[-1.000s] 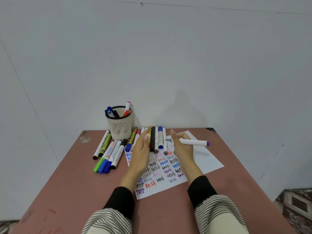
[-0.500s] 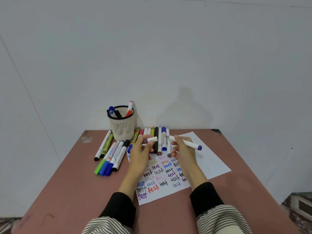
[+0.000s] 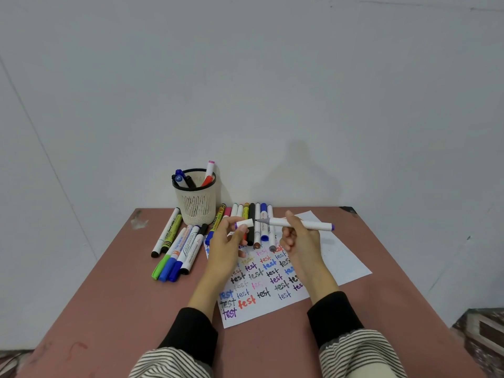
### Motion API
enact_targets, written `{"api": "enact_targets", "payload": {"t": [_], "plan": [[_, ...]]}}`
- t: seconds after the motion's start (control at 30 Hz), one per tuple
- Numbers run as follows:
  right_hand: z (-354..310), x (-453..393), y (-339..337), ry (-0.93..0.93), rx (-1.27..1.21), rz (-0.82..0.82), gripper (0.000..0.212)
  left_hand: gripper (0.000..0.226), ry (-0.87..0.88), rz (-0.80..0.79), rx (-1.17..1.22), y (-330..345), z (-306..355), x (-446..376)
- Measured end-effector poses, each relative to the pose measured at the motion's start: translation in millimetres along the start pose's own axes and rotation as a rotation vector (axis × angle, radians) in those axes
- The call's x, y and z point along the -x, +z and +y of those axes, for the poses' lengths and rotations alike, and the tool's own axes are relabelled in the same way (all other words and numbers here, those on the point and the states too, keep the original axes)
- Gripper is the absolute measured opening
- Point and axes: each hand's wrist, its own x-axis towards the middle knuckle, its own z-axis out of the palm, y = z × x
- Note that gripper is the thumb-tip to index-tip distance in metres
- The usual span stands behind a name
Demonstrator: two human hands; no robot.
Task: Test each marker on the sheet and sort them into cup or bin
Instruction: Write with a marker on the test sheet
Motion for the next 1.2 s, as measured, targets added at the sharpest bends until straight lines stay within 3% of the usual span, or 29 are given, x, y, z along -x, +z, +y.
{"api": "enact_targets", "payload": {"t": [0.33, 1.2], "plan": [[-0.9, 4.6, 1.1, 0.042, 0.059, -0.069, 0.020, 0.016, -0.006, -0.120, -0.012, 2.8, 7.4, 3.5], [6.0, 2.7, 1.5, -0.057, 0.142, -0.090, 0.018, 0.016, 0.020, -0.073, -0.006, 1.4, 5.3, 2.1]]}}
